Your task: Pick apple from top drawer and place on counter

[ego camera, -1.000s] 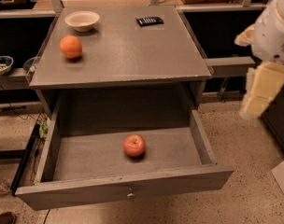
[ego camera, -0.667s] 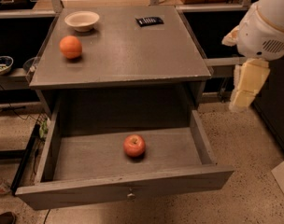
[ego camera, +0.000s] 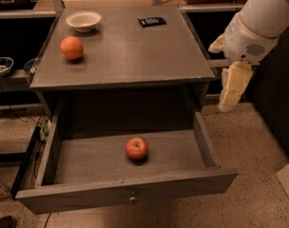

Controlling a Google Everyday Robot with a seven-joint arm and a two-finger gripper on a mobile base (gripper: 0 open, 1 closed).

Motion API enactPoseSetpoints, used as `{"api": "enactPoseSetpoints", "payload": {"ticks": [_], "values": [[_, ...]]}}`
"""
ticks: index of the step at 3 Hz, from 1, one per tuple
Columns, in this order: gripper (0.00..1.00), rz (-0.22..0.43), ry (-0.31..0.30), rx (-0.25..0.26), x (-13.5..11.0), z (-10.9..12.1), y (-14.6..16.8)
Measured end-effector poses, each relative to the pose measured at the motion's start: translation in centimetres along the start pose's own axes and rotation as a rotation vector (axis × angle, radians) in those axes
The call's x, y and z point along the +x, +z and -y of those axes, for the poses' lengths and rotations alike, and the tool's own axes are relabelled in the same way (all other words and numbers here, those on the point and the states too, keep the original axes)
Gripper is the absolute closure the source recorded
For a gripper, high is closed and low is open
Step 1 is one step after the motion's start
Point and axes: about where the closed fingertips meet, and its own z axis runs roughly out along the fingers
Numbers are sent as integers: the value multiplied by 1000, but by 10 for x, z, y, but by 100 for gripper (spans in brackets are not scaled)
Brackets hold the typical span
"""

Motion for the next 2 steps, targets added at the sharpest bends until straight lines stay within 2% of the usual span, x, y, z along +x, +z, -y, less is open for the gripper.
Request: {"api": "enactPoseSetpoints", "payload": {"ticks": [1, 2], "values": [[0, 25, -7, -38, -3, 3, 15], [0, 25, -7, -39, -3, 3, 15]]}}
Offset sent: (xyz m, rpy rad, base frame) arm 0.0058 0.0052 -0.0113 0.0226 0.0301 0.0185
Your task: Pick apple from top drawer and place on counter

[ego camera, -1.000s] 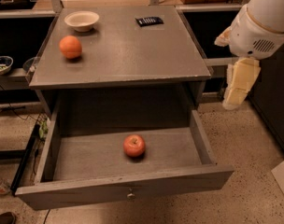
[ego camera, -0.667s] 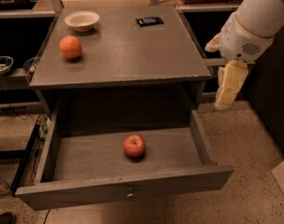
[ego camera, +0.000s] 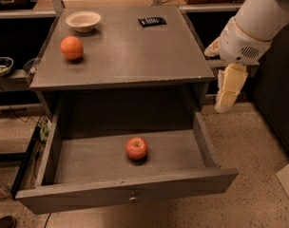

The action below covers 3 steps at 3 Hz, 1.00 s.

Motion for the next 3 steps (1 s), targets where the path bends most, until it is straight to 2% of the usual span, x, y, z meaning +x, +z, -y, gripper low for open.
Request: {"api": "enactPoseSetpoints", "payload": {"ticks": [1, 3], "values": [[0, 12, -21, -3, -7, -6, 5], [0, 81, -86, -66, -34, -36, 28]]}}
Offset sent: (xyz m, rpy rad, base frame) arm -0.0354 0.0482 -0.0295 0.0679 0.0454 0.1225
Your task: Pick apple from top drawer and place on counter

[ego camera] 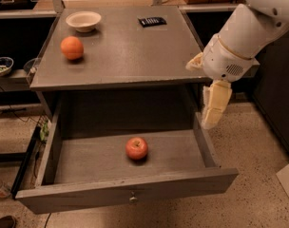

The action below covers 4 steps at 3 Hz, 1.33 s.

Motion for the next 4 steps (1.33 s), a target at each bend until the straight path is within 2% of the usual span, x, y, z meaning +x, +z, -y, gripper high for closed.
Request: {"api": "enactPoseSetpoints", "payload": {"ticks": [2, 4], "values": [[0, -47, -2, 13, 7, 10, 17], [0, -136, 9, 7, 29, 45, 52]]}}
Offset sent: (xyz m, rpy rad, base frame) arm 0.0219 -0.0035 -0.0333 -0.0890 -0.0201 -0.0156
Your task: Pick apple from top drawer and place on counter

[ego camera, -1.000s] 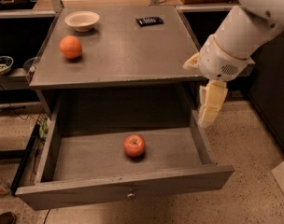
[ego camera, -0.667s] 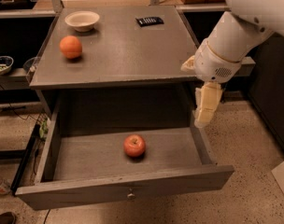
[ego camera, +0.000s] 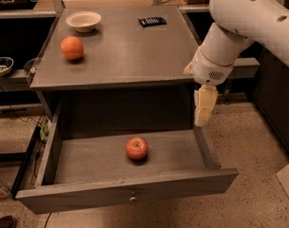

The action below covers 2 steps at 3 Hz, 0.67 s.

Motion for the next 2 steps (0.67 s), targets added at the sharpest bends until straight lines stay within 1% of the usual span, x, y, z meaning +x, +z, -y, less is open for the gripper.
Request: {"api": "enactPoseSetpoints", "payload": {"ticks": [1, 2], "values": [[0, 0, 0, 0, 0, 0, 0], [0, 3, 13, 11, -3, -3, 10]]}}
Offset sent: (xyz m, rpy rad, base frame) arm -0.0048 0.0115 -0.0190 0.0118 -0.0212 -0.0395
